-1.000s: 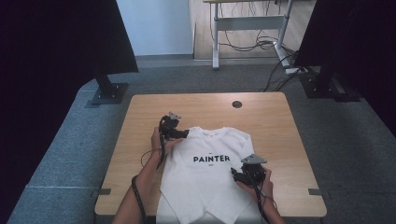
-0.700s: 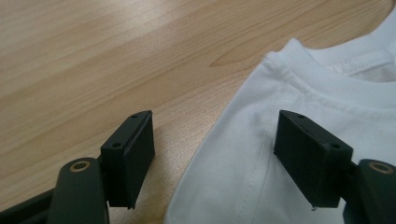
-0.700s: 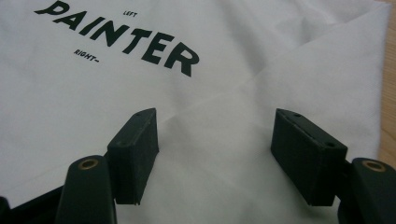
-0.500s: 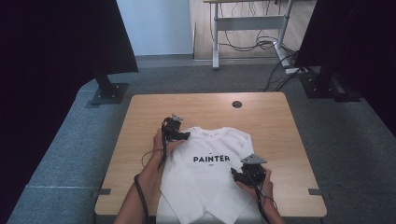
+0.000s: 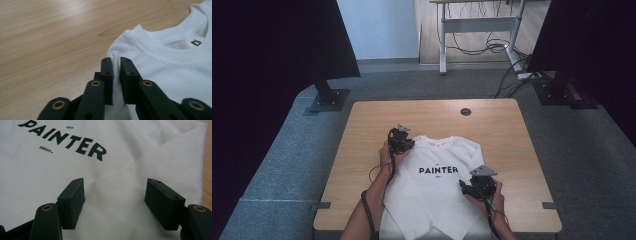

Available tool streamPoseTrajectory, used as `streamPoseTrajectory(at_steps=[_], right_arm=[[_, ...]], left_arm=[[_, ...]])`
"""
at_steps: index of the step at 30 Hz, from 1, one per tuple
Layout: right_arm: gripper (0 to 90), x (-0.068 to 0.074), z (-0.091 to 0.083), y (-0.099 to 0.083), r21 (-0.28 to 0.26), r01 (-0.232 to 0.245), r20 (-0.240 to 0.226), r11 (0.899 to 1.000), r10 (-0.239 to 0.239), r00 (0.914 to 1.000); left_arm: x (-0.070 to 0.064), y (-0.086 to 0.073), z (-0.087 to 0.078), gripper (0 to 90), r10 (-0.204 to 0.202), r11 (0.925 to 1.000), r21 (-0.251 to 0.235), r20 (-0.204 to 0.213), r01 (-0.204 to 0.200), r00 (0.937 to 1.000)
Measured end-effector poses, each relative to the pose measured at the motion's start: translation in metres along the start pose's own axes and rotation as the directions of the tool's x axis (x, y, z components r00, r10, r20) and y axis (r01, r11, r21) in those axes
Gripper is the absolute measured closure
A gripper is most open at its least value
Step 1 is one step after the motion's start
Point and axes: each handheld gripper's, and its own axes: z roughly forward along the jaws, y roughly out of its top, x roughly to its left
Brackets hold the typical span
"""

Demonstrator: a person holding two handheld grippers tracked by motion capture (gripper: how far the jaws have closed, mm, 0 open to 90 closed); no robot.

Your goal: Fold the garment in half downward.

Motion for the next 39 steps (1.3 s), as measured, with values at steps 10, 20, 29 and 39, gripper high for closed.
streamPoseTrajectory(at_steps=[10, 20, 29, 39], right_arm=[[31.4, 0.0, 0.0, 0.0, -0.002, 0.003, 0.0, 1.0, -0.003, 1.0], [30.3, 0.001, 0.0, 0.0, 0.0, 0.005, 0.002, 1.0, -0.005, 1.0], [29.2, 0.001, 0.0, 0.0, 0.001, 0.001, 0.006, 1.0, -0.001, 1.0], [29.3, -0.01, -0.005, 0.024, -0.048, 0.013, 0.008, 0.999, -0.013, 0.9999]], left_arm=[[-0.001, -0.004, -0.004, 86.5, -0.045, 0.999, 0.0, 0.008, 0.045, 0.9989], [-0.003, -0.002, -0.016, 86.5, -0.039, 0.9972, -0.063, 0.007, 0.04, 0.9992], [-0.012, 0.007, -0.03, 86.4, -0.003, 0.9928, -0.12, 0.003, 0.003, 1.0], [-0.013, 0.008, -0.031, 86.3, -0.006, 0.9918, -0.127, 0.012, 0.007, 0.9999]])
